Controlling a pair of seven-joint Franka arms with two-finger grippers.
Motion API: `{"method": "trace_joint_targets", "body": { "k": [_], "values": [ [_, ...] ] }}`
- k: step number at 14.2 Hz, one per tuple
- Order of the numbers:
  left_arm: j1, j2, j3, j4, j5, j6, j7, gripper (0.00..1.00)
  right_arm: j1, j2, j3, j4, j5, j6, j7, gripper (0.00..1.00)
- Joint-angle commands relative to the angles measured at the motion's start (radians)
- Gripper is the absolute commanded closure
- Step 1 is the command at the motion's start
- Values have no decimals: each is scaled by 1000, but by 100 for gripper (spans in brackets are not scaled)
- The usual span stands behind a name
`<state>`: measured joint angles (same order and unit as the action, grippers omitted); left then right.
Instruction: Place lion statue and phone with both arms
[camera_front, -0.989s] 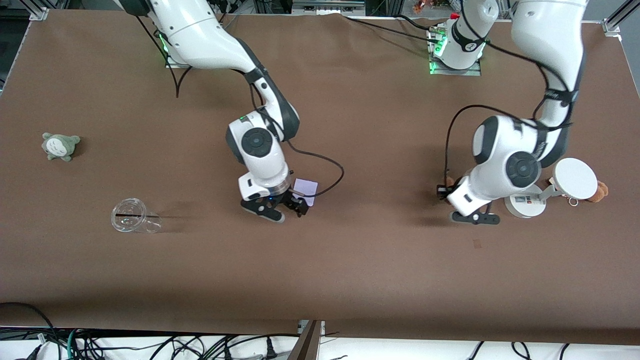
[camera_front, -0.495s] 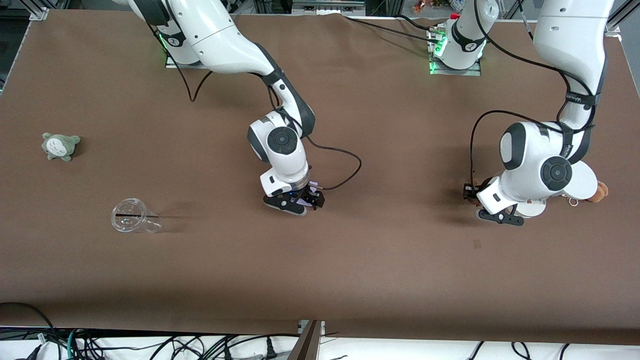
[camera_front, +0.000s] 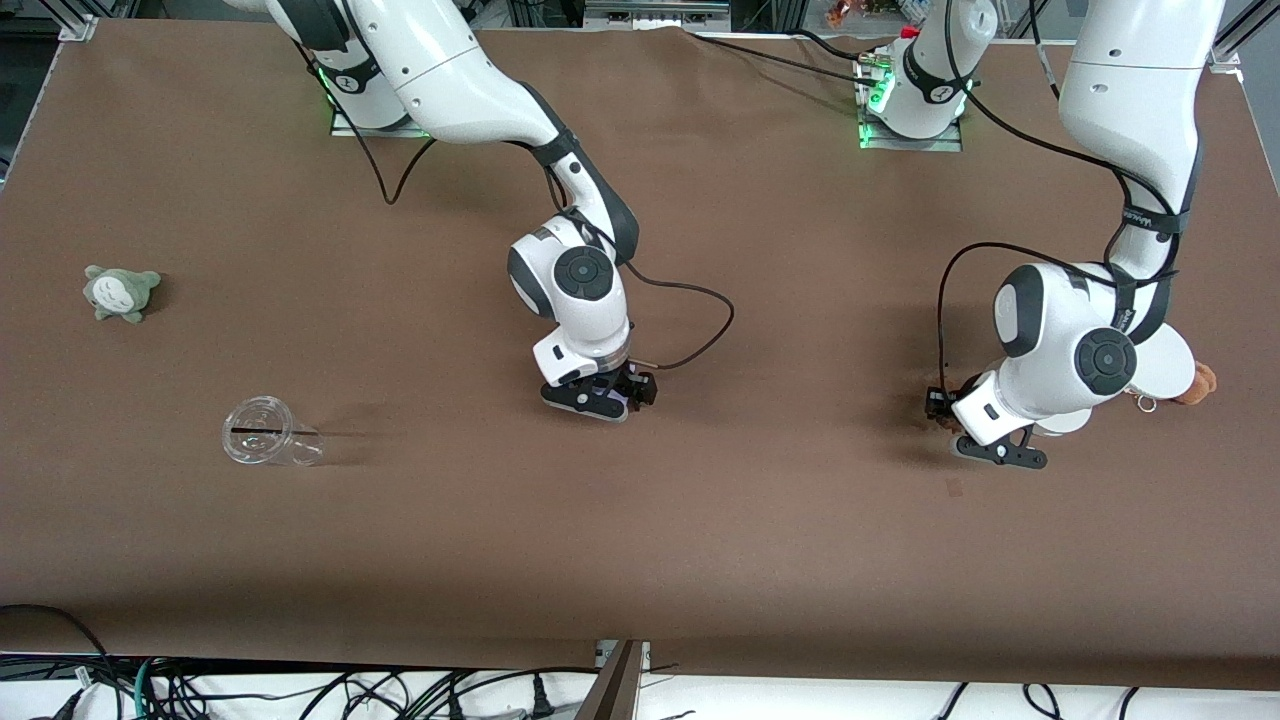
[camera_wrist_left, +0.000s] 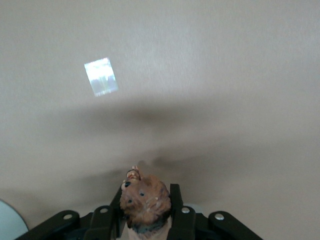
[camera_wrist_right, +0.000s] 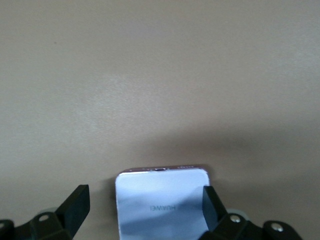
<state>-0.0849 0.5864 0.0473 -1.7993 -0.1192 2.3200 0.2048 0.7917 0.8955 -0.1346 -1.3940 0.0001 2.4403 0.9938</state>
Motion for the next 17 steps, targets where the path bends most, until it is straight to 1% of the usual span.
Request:
{"method": "trace_joint_targets", "body": {
  "k": [1,5,9,11,14,16,17],
  "values": [
    [16,85,-14,124,12,-2,18,100,11,-15,-19,12,-44,-73,0,0],
    [16,190,-12,247,6,-2,9,100,31,-12,-19,12,-46,-83,11,0],
    [16,298,-7,402,3,-2,1,100,44,-3,-19,10,-58,-81,17,0],
    [16,326,-6,431,0,1,-1,100,46,0,-17,7,-78,-83,17,0],
    [17,334,-6,433,-2,19,-2,100,41,5,-19,7,-80,-83,19,0],
    [19,334,-6,433,-5,19,-2,87,44,14,-19,7,-81,-83,19,0],
    [23,332,-7,431,-5,19,-4,74,41,16,-19,7,-81,-81,19,0]
  ]
}}
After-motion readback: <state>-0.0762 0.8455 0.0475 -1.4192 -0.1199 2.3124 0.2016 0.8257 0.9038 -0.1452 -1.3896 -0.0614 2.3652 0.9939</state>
